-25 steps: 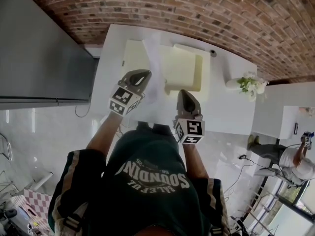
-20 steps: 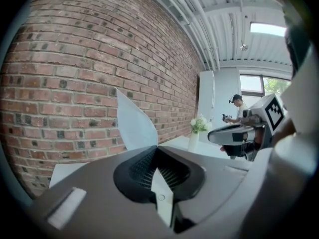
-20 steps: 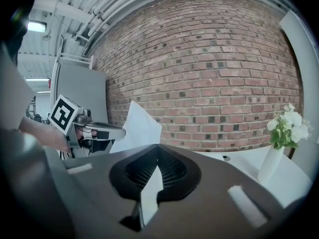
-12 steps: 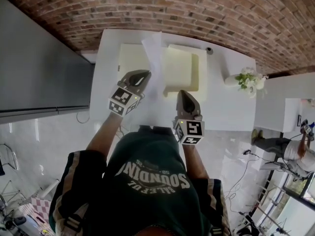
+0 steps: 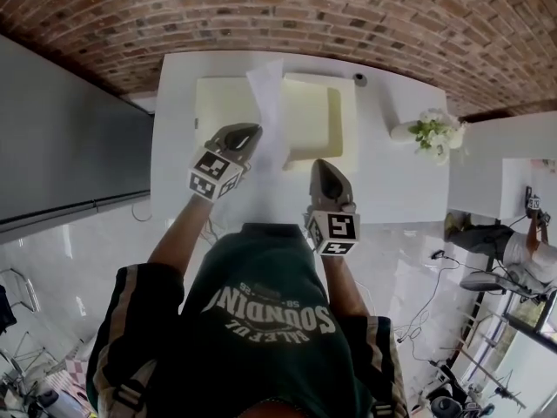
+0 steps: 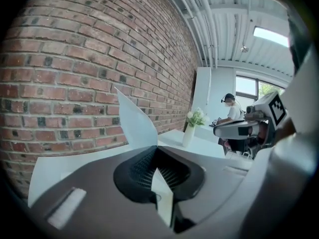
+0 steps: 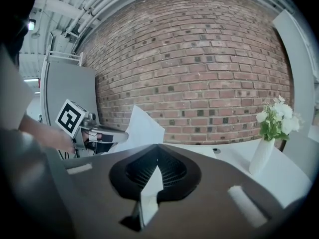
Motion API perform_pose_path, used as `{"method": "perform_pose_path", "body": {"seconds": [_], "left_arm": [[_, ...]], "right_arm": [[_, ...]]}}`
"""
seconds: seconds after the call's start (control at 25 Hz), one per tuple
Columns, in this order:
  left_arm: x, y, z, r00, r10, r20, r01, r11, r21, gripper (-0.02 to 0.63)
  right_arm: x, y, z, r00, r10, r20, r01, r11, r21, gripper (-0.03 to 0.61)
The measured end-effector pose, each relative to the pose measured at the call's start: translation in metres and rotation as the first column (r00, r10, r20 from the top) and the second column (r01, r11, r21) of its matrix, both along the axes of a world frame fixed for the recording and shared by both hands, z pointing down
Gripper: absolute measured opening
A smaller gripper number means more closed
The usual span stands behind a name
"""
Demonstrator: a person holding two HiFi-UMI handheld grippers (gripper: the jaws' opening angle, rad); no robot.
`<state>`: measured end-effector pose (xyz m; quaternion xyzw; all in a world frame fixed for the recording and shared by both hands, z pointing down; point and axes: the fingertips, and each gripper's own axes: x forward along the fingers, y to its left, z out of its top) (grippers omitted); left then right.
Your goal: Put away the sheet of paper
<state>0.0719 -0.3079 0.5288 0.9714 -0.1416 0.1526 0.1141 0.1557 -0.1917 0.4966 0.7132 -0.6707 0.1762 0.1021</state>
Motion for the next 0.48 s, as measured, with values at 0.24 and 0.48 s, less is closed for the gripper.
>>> {"method": "perform_pose_path", "body": {"seconds": [0.24,0.48], "left_arm": [[-0.004,-0.015,0.043,0.996,0.020,0.091,-0.014,0.998,-0.065,0.011],[-0.011,-0.028,0.076,0.987,0.017,0.160,0.000,0.994,-0.109,0.011]], "right_arm": [[0.007,-0.002,0.006,1.000,0.000,0.004,0.001,1.000,-0.022,0.000],[0.014,-0.007,0.012,1.000,-0.006,0.006,0.006,0.999,-0.039,0.000]]}}
